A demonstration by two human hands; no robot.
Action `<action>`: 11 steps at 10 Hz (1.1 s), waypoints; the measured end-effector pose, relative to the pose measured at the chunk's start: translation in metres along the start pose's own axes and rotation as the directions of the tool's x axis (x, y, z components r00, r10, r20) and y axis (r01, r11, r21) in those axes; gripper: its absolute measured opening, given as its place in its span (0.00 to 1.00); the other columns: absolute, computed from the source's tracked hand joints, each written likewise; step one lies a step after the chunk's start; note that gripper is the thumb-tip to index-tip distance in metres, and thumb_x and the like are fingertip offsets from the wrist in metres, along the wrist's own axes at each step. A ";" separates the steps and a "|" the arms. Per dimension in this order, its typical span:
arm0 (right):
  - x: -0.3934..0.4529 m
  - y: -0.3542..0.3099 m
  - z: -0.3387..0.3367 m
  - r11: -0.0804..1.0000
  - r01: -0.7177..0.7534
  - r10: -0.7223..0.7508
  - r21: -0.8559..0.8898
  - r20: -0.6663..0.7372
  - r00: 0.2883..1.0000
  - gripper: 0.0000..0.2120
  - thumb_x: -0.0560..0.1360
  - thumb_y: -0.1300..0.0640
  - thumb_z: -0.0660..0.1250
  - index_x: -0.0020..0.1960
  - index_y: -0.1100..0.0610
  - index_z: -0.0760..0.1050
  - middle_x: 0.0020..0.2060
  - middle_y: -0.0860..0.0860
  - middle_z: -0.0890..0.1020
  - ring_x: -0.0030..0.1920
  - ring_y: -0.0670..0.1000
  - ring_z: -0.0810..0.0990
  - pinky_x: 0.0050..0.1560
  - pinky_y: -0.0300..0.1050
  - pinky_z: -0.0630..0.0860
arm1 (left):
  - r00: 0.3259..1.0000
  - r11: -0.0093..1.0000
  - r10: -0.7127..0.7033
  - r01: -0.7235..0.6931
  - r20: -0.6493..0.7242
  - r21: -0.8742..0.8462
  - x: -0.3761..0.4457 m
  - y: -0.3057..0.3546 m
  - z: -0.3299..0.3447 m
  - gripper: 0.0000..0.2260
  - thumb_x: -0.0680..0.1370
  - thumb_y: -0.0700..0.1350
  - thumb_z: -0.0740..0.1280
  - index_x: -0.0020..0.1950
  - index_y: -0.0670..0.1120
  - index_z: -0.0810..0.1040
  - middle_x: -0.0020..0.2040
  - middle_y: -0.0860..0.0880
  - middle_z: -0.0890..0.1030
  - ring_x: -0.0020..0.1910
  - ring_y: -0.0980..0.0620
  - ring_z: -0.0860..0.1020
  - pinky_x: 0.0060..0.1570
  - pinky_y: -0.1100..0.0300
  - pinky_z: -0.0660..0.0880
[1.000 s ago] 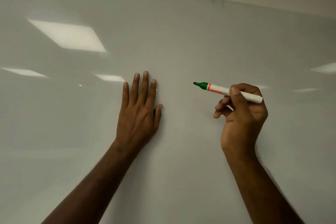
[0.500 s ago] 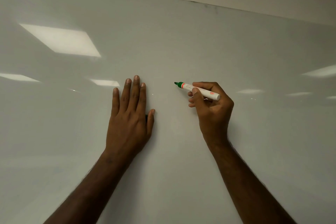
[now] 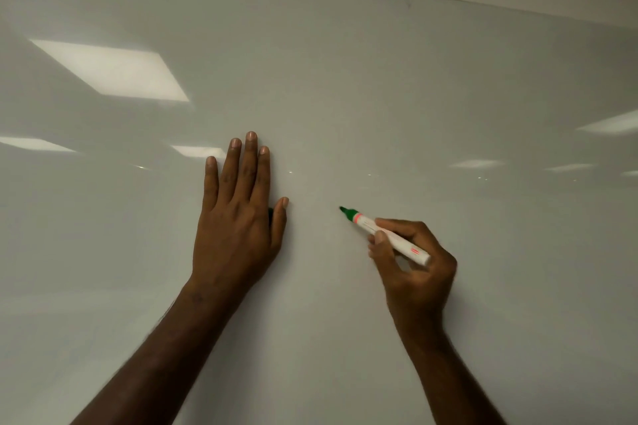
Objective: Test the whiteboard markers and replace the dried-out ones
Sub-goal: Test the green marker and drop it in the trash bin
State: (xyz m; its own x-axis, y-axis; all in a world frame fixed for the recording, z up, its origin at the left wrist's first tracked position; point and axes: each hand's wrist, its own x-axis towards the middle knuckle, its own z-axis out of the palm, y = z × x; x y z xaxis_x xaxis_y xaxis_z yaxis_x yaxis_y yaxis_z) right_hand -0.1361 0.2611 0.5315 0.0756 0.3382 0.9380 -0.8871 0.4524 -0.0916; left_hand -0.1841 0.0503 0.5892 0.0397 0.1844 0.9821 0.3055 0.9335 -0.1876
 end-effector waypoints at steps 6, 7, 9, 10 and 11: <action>0.089 -0.010 0.014 0.994 0.088 -0.085 0.059 -0.053 0.995 0.04 0.76 0.57 0.71 0.50 0.55 0.81 0.43 0.53 0.85 0.44 0.58 0.86 0.43 0.61 0.81 | 1.000 1.000 -0.007 0.007 0.014 0.005 0.000 0.001 0.001 0.29 0.84 0.52 0.52 0.81 0.38 0.52 0.82 0.40 0.50 0.81 0.42 0.48 0.78 0.39 0.50; 0.098 -0.003 0.022 0.996 0.094 -0.094 0.003 0.011 0.995 0.05 0.76 0.58 0.71 0.50 0.58 0.82 0.43 0.52 0.85 0.43 0.57 0.85 0.42 0.60 0.82 | 1.000 1.000 -0.007 0.007 0.018 0.004 -0.001 0.001 0.001 0.29 0.84 0.53 0.52 0.81 0.39 0.52 0.82 0.40 0.50 0.81 0.42 0.47 0.78 0.39 0.50; 0.071 0.018 -0.006 0.999 0.017 -0.021 -0.036 -0.141 0.990 0.03 0.75 0.59 0.71 0.48 0.58 0.81 0.40 0.55 0.85 0.41 0.58 0.85 0.42 0.60 0.81 | 1.000 1.000 -0.006 0.006 0.020 0.003 -0.001 0.001 0.000 0.29 0.84 0.53 0.51 0.81 0.39 0.52 0.82 0.40 0.50 0.81 0.43 0.47 0.78 0.39 0.49; 0.024 0.014 -0.025 0.992 0.074 -0.071 -0.106 0.032 0.997 0.03 0.74 0.64 0.71 0.46 0.59 0.81 0.41 0.51 0.85 0.42 0.50 0.84 0.43 0.48 0.80 | 1.000 1.000 -0.003 0.003 0.020 0.002 -0.001 0.001 0.000 0.29 0.84 0.53 0.51 0.81 0.39 0.51 0.82 0.40 0.50 0.81 0.43 0.47 0.78 0.40 0.49; -0.008 0.017 -0.051 0.998 -0.036 0.033 -0.045 -0.054 0.998 0.03 0.74 0.61 0.71 0.45 0.60 0.81 0.39 0.58 0.84 0.38 0.56 0.84 0.40 0.46 0.80 | 1.000 1.000 -0.005 0.005 0.017 -0.003 -0.001 0.001 0.000 0.29 0.84 0.52 0.51 0.81 0.39 0.51 0.82 0.40 0.50 0.81 0.43 0.47 0.78 0.40 0.49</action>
State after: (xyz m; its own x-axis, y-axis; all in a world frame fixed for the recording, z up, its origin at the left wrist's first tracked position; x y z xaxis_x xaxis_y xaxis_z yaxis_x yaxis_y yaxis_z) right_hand -0.1287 0.3080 0.5057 0.0703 0.3970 0.9151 -0.8677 0.4769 -0.1403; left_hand -0.1835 0.0513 0.5877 0.0218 0.1845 0.9826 0.3081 0.9337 -0.1822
